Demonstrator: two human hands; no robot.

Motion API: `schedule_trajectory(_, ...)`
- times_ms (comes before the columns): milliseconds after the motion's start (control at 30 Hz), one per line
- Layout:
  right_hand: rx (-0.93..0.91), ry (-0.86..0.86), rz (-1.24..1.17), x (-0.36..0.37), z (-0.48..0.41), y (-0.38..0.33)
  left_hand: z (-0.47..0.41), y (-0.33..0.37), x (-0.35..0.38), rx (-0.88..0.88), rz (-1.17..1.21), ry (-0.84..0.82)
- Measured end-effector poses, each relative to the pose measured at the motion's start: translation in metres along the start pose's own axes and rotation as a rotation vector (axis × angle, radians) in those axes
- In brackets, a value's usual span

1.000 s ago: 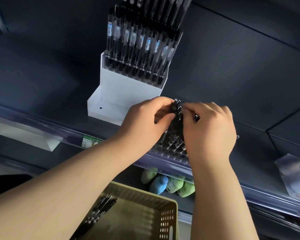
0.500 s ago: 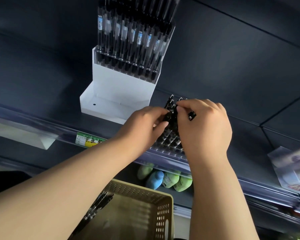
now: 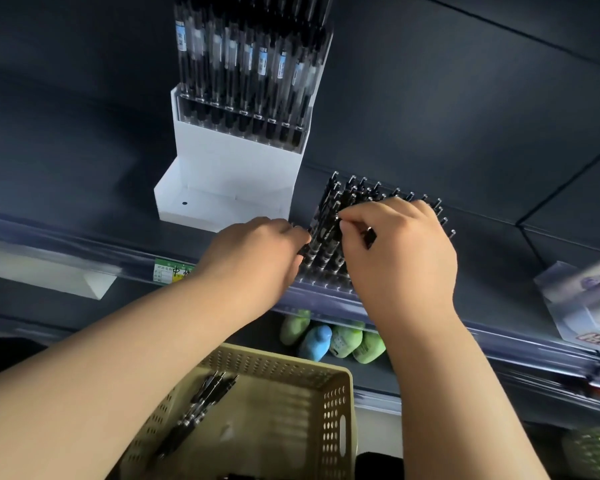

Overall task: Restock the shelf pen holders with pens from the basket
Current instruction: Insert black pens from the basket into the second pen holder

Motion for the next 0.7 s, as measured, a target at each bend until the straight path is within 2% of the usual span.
schedule_trajectory(67,-0.021,-0.037,0.020,0.004,0.008,-0.001,0.011,0.004,0.000,0.087,-0.058,-0.002)
schedule_trajectory(200,-0.075,-0.135,0.035,0.017,0.029,-0.005,0.029,0.006,0.010,0.149,-0.122,-0.078)
schedule_trajectory(333,-0.167,-0.343,0.078,0.045,0.064,-0.006,0.046,0.008,0.030,0.152,-0.077,-0.194)
schedule_trajectory(500,-0.167,-0.747,0.075,0.097,0.130,-0.001,0.076,0.001,0.079,0.134,-0.085,-0.446)
schedule_trajectory(700,0.019,-1.462,0.235,0.142,0.231,0.027,0.129,0.000,0.155,0.170,-0.288,-0.912)
Point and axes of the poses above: each hand's wrist, its own z-axis away from the middle knuckle, its own x-axis out of the palm, y = z × x, the point moved 8 cm from there along -z, towards the middle knuckle, and after that the axes turned 10 degrees about -z, right-handed, at the moved point
